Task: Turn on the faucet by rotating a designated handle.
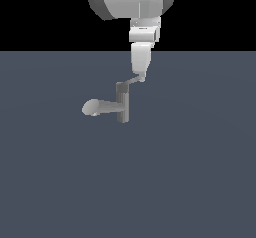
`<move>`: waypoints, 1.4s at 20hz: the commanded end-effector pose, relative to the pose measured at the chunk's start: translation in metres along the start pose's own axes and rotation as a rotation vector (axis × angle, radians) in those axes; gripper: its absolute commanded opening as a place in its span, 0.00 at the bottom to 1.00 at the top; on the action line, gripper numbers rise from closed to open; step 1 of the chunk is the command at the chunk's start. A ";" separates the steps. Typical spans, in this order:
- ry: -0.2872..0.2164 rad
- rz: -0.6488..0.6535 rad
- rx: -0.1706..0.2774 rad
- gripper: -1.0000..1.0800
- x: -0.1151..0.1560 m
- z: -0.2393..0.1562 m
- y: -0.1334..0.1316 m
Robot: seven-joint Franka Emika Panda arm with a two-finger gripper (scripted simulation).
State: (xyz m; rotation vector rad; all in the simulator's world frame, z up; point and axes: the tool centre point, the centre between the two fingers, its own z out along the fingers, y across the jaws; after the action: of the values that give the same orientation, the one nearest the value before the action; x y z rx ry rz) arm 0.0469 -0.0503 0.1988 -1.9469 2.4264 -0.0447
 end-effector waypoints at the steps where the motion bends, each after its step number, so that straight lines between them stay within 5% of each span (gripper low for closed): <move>1: -0.001 -0.013 -0.020 0.00 -0.013 0.008 0.014; 14: 0.005 -0.008 -0.040 0.00 -0.035 0.015 0.056; 15: -0.002 0.011 -0.005 0.00 -0.024 0.000 0.041; 28: 0.005 -0.007 -0.041 0.00 -0.105 0.015 0.063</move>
State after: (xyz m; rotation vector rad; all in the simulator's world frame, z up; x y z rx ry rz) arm 0.0178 0.0288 0.1982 -1.8980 2.4766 -0.0409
